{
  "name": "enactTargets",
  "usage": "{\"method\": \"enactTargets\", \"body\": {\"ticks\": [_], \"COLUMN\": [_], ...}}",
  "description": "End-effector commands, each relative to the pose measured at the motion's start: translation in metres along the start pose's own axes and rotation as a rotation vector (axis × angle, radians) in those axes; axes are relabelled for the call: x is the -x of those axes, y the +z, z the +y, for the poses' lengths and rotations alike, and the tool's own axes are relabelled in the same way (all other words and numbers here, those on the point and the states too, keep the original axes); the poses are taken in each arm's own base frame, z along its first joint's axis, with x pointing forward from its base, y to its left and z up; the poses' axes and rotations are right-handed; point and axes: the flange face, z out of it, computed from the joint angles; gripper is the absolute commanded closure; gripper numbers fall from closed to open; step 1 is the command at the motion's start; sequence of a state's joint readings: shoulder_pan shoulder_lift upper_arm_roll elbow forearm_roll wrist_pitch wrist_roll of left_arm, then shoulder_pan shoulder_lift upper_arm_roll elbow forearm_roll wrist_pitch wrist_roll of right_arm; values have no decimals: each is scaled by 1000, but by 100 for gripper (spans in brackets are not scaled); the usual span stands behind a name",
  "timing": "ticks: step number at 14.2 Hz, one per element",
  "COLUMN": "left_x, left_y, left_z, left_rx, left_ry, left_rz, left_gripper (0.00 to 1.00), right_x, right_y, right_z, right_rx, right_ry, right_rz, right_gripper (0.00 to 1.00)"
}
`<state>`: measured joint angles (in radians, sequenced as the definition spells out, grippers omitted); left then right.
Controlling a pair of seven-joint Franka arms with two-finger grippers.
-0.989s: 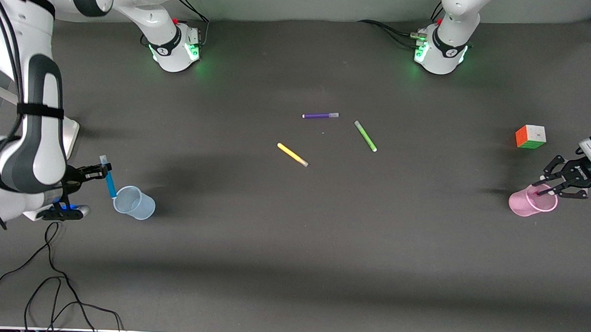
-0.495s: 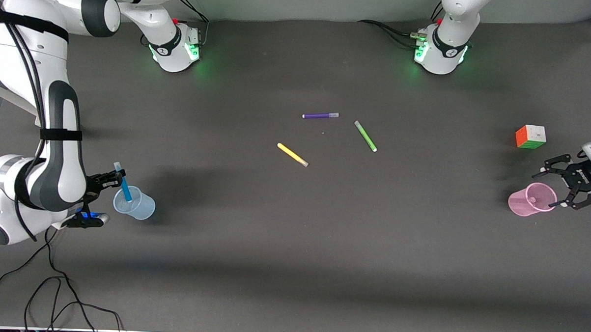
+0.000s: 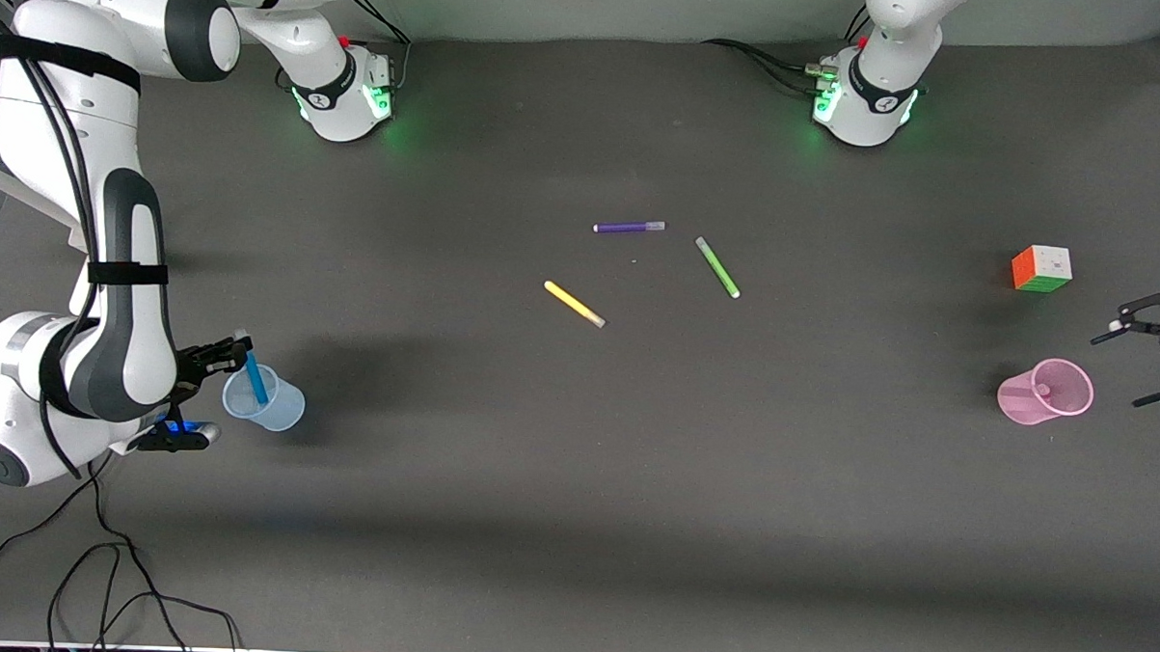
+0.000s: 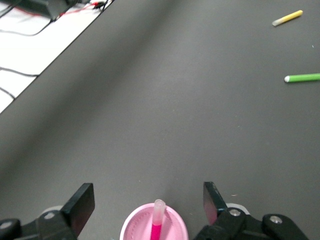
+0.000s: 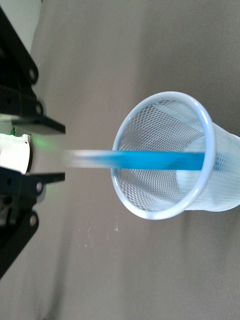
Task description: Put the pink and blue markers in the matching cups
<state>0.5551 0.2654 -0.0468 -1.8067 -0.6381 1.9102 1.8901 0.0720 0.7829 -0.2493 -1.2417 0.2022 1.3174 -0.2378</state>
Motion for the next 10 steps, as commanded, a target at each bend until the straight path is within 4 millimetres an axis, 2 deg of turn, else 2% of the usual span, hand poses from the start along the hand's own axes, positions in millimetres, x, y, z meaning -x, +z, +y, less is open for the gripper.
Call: {"method": "enactTargets", "body": {"ticks": [1, 5, 7, 10], "left_x": [-70, -156, -199, -249], "left_y": [-33, -50, -46, -29], "left_z": [30, 67, 88, 113], "left_rx": [-21, -76, -114, -167], "left_ry": [-121, -275, -341, -430], "left_rz": [-126, -281, -359, -434], "left_gripper": [2, 2, 2, 2], "right_x": [-2, 11, 32, 72], "right_y": [-5, -35, -63, -111], "right_z": [0, -17, -24, -33], "right_rx": [-22, 5, 11, 21], "right_ry": [-15, -22, -7, 71], "right_rz": [4, 60, 118, 237], "right_gripper": [0, 0, 0, 0]}}
